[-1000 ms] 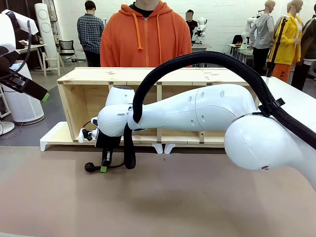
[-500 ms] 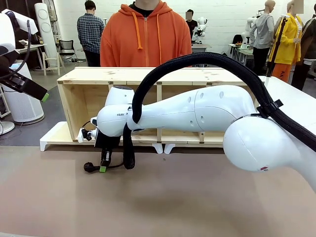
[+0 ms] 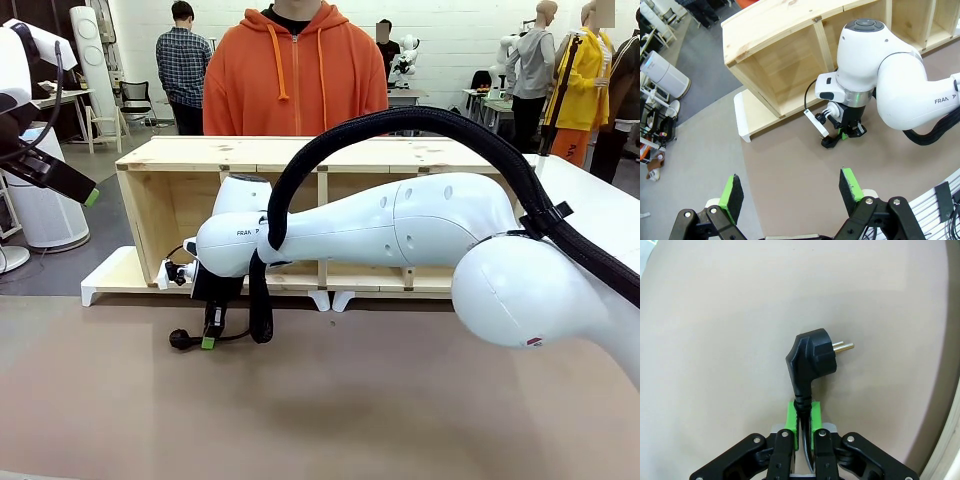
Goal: Perform cable management.
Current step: Pull the grasped Power Cable to the location of the Power Strip.
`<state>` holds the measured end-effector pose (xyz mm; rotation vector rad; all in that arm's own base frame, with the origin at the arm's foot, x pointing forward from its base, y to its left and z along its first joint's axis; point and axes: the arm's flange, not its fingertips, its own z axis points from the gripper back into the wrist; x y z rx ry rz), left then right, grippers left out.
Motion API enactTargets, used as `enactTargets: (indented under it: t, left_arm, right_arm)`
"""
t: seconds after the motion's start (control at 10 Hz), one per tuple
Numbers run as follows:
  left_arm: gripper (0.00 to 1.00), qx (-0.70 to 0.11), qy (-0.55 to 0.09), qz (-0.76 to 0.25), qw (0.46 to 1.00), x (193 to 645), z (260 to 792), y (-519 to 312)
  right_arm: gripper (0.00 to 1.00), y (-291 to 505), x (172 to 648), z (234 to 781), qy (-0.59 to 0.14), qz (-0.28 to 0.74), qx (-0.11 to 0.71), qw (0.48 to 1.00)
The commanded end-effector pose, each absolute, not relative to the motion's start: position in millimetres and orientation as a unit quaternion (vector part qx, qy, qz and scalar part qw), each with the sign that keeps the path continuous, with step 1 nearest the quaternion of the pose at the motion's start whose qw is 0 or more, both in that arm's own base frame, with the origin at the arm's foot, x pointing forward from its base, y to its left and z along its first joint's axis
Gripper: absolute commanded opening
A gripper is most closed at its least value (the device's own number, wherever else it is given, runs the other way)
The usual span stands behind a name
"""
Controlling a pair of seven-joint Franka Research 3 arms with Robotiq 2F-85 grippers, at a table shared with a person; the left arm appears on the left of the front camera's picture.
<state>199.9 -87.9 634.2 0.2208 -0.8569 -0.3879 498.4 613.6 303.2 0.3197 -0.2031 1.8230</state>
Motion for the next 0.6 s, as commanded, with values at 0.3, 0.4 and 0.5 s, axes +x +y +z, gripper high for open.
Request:
enactTargets:
  t: [0.3, 0.4, 0.5]
  left_arm:
    - [1.00, 0.104, -0.414, -0.184, 0.885, 200.8, 634.3, -89.0]
    - [1.00, 0.104, -0.414, -0.184, 0.885, 200.8, 634.3, -89.0]
    - [1.00, 0.104, -0.414, -0.184, 0.885, 200.8, 634.3, -89.0]
  right_arm:
    - [0.00, 613.1, 499.2, 303.5, -0.087, 0.785, 0.136, 0.598]
    - [0.00, 613.1, 499.2, 303.5, -0.087, 0.785, 0.136, 0.598]
    - [0.00, 613.1, 499.2, 303.5, -0.087, 0.785, 0.136, 0.598]
